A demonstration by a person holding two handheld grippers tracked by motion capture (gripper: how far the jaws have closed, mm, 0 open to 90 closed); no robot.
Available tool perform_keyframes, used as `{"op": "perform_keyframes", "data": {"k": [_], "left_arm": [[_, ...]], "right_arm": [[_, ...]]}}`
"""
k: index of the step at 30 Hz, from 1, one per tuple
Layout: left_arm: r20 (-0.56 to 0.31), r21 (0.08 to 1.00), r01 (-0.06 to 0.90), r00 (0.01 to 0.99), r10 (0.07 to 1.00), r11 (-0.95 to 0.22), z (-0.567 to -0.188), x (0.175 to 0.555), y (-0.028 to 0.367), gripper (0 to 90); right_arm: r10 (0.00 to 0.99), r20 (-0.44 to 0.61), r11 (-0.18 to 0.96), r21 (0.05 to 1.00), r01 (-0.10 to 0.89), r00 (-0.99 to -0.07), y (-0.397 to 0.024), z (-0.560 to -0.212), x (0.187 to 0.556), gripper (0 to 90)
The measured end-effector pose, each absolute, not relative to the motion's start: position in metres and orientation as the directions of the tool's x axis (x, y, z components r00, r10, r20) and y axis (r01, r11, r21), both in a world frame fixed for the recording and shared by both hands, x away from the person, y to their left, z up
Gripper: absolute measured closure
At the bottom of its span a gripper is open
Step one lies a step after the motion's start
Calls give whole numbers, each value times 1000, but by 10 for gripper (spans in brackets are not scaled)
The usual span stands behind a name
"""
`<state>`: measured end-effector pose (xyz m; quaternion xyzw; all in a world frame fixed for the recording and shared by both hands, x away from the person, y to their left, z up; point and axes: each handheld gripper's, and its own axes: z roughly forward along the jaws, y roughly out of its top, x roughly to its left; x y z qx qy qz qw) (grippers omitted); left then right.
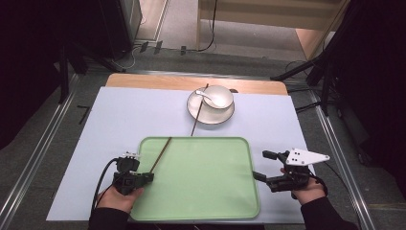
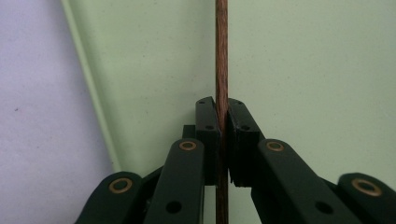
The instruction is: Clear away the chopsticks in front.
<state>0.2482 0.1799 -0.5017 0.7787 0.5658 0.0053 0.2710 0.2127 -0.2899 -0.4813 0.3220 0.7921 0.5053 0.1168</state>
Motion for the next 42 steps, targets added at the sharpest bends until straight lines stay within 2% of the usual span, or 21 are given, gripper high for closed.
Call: {"op": "perform_keyframes", "data": {"k": [4,11,12,16,20,22,30,37,42], "left_arm": [[-296,436,873,369,881,-219,-502,247,179,798],[-303,431,879,355,884,-205,-501,249,181,795],[-311,430,881,348,884,-196,-501,250,182,740],[-343,462,867,367,865,-185,-494,256,186,668],[-347,527,823,435,831,-211,-484,266,186,569],[-337,550,800,475,813,-239,-479,274,183,490],[-289,597,731,580,761,-331,-463,309,156,379],[-307,596,722,610,731,-352,-460,345,130,341],[-281,607,698,636,719,-381,-458,366,112,345]], "right_arm": [[628,139,281,877,390,-766,-291,-481,212,171],[630,138,282,877,390,-764,-291,-481,211,171],[631,138,281,876,391,-763,-291,-481,211,171],[631,138,281,877,391,-763,-291,-481,211,171],[637,141,279,874,397,-758,-292,-482,211,171],[639,140,278,875,397,-756,-292,-482,210,171],[644,143,273,875,400,-752,-293,-482,210,171],[645,143,270,876,399,-751,-294,-482,209,171],[649,147,265,876,403,-747,-296,-482,208,171]]}}
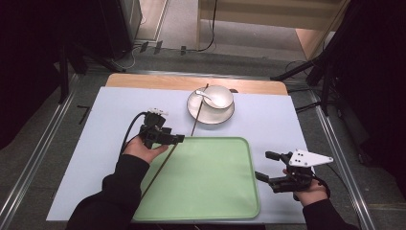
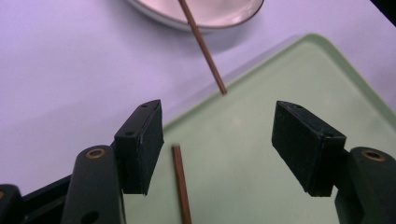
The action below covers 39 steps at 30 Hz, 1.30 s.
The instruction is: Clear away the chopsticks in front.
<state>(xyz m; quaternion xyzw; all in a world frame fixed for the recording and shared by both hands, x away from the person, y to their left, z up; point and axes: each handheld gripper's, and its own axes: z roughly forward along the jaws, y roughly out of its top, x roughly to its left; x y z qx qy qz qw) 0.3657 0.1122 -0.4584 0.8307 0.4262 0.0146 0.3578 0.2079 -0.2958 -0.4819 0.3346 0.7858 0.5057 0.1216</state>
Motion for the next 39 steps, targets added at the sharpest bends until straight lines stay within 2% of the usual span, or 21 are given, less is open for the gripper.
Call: {"op": "perform_keyframes", "data": {"k": [12,23,27,33,39], "left_arm": [[-255,609,680,656,711,-409,-452,425,72,378],[-217,583,693,636,741,-424,-469,464,42,425],[-245,567,724,605,758,-394,-477,472,37,475],[-197,538,735,585,787,-412,-486,478,24,554],[-187,524,761,540,821,-382,-493,482,22,734]], "right_arm": [[658,148,257,878,404,-738,-299,-481,204,171],[661,150,248,881,403,-735,-303,-482,202,171],[663,153,244,881,405,-733,-305,-483,201,171],[663,154,239,884,402,-733,-307,-483,201,171],[663,156,239,883,404,-732,-307,-483,200,171]]}}
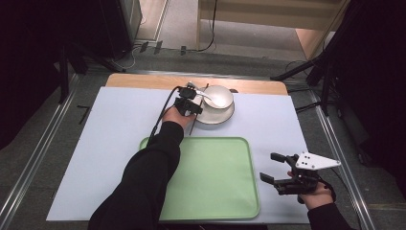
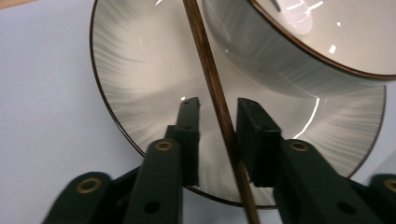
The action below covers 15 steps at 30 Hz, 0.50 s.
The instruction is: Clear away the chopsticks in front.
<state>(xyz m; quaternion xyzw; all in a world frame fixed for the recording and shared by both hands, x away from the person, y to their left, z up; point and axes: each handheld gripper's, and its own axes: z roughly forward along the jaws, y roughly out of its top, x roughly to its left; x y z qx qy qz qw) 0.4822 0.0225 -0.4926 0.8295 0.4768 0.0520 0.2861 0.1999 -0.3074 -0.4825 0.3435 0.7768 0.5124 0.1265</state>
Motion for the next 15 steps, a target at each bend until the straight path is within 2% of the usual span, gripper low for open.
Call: {"op": "perform_keyframes", "data": {"k": [6,15], "left_arm": [[-203,503,797,485,851,-334,-493,485,25,845],[-242,512,809,460,854,-290,-479,487,39,856]], "right_arm": [[663,157,238,883,405,-732,-308,-482,200,171],[663,156,241,882,405,-733,-307,-483,200,171]]}}
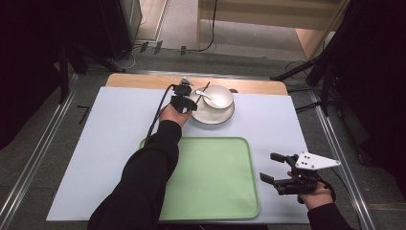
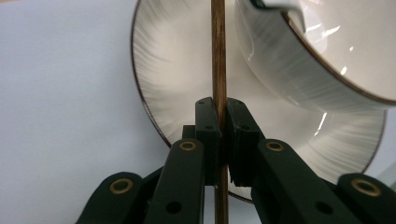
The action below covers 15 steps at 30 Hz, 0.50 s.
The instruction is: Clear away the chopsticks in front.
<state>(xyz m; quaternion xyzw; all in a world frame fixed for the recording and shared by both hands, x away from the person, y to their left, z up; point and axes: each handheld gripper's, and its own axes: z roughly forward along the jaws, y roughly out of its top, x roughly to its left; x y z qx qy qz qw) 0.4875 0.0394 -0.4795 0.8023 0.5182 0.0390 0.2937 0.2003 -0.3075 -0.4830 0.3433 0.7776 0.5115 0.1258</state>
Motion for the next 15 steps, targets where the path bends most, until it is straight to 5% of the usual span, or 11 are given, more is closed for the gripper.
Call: {"op": "perform_keyframes", "data": {"k": [15], "left_arm": [[-212,534,799,444,870,-278,-444,456,114,857]], "right_arm": [[659,152,250,879,406,-736,-305,-483,202,171]]}}
